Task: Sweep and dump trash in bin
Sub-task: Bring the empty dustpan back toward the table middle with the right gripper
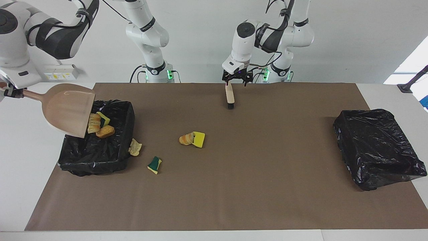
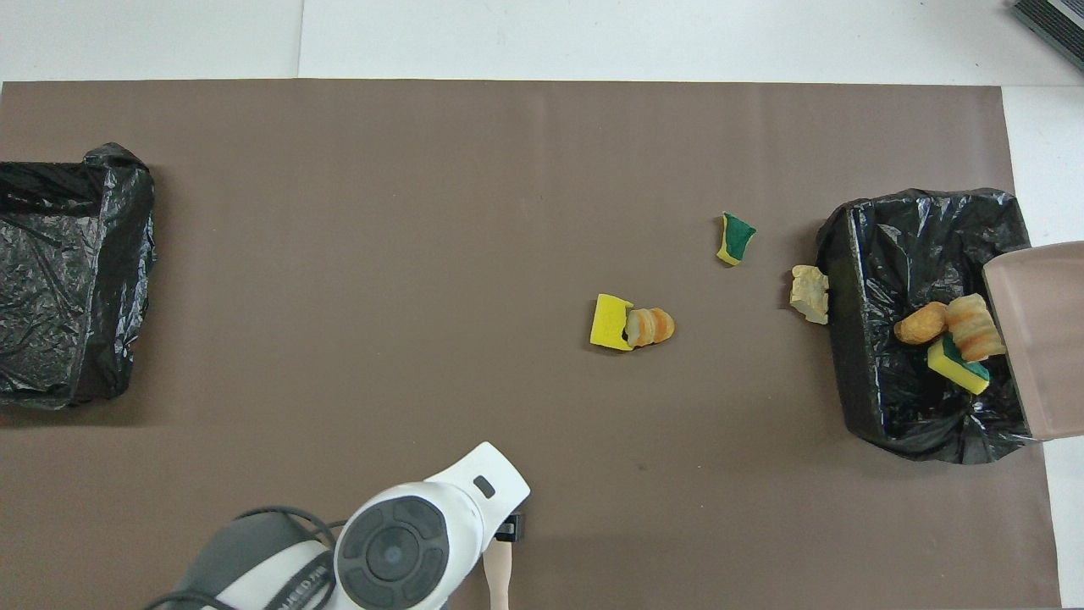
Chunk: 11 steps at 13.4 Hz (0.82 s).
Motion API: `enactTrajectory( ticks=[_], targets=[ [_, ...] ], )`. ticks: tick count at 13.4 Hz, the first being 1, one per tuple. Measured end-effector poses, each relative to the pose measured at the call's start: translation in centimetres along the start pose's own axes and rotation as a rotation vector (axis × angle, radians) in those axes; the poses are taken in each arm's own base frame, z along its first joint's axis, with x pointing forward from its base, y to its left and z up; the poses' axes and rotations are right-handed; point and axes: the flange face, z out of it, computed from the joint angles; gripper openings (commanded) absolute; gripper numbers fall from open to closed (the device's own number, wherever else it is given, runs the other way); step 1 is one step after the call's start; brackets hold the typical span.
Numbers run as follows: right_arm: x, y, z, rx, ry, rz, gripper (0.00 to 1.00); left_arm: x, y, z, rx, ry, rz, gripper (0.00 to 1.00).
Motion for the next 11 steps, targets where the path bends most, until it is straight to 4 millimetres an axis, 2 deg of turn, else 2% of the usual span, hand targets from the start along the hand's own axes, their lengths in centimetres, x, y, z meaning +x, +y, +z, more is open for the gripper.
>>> enactTrajectory(
  ticks=[3, 6, 8, 10, 11],
  targets=[
    [-0.7, -1.8, -2.6, -0.019, -0.007, 0.024, 0.00, 5.9, -4.5, -8.1, 0.040, 0.018, 0.015, 1.00],
    [1.5, -2.2, -5.2, -0.052, 0.063, 0.035, 0.00, 10.7, -9.2, -13.7, 0.013, 0.023, 0.012, 1.00],
    [4.1, -1.5, -5.8, -0.070, 0.143, 0.096, 0.00, 12.6, -12.9, -17.2, -0.005, 0.019, 0.009, 1.00],
    [8.4, -0.7, -7.0, -0.073, 0.205, 0.181, 0.00, 13.0, -17.0, -20.3, -0.013, 0.007, 0.030, 1.00],
    [11.2, -0.4, -8.1, -0.075, 0.228, 0.228, 0.00, 12.9, -19.1, -21.6, -0.018, -0.003, 0.046, 1.00]
  ],
)
